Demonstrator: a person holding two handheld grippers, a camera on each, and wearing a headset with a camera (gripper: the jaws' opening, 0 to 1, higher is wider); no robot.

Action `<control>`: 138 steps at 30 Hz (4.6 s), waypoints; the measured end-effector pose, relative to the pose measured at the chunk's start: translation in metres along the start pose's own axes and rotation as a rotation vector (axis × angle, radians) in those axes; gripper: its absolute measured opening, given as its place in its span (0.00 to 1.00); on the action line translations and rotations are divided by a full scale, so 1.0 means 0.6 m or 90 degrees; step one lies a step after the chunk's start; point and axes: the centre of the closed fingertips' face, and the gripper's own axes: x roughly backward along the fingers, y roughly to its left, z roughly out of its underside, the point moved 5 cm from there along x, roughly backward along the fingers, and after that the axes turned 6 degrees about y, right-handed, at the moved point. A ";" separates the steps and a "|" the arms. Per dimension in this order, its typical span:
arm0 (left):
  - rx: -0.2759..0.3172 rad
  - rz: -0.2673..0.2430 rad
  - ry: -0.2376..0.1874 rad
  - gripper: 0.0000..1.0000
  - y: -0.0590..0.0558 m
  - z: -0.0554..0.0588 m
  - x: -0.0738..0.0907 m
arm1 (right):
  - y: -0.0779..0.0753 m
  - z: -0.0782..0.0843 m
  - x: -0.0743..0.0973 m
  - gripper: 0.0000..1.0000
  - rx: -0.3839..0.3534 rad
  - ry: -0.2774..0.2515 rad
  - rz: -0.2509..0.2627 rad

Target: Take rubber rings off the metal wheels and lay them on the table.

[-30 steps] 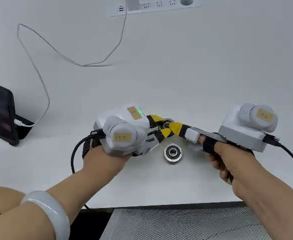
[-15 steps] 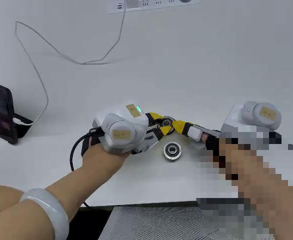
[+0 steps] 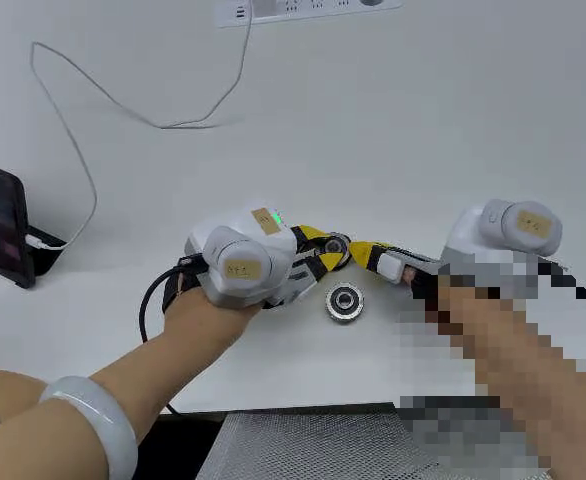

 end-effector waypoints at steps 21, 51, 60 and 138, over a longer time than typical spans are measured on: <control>0.000 0.000 0.000 0.13 -0.002 -0.001 0.001 | 0.015 -0.001 0.000 0.01 0.022 0.008 -0.005; 0.001 0.000 -0.002 0.13 -0.002 0.000 0.001 | 0.006 0.005 -0.005 0.15 0.035 0.026 0.008; 0.001 0.001 -0.003 0.13 -0.002 0.000 0.001 | 0.003 0.009 -0.008 0.18 -0.021 0.017 -0.013; -0.002 0.006 -0.005 0.14 -0.002 -0.001 0.001 | 0.036 0.006 0.002 0.01 0.012 0.013 -0.051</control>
